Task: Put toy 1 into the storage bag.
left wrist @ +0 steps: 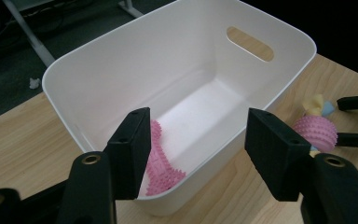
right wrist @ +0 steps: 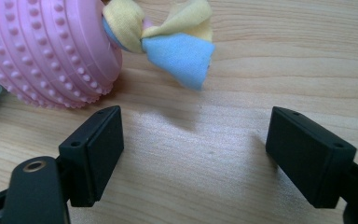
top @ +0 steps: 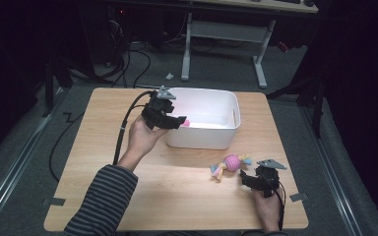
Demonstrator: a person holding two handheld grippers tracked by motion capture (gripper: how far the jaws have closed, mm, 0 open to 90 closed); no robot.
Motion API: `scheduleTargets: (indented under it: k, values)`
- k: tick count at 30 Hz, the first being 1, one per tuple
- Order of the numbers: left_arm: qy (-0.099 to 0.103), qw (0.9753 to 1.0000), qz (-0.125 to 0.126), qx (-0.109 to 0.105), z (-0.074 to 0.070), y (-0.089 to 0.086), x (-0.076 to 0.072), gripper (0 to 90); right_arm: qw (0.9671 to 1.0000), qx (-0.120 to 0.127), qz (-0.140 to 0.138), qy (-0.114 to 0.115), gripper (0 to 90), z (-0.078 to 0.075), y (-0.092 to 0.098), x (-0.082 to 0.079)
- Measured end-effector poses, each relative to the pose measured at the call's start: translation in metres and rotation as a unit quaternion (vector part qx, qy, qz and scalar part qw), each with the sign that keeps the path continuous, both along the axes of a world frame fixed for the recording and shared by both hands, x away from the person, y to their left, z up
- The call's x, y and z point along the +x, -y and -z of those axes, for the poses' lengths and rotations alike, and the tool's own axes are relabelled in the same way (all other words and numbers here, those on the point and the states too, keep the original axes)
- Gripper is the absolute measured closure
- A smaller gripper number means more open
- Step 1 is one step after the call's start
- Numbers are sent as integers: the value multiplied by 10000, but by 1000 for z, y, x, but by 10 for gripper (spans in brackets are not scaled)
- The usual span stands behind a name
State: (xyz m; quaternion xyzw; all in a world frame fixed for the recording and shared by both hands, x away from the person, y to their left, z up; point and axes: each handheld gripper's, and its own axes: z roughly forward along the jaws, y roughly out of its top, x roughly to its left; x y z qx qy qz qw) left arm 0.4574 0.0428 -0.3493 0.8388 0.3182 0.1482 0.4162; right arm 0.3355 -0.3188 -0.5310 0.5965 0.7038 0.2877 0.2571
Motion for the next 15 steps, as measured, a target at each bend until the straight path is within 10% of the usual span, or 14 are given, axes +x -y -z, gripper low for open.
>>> scheduleTargets:
  k: [15]
  values:
    - [57, 9995, -259, -171, 2, -33, -20, 395, 10000, 0, -1, 0, 191, 0, 0, 0]
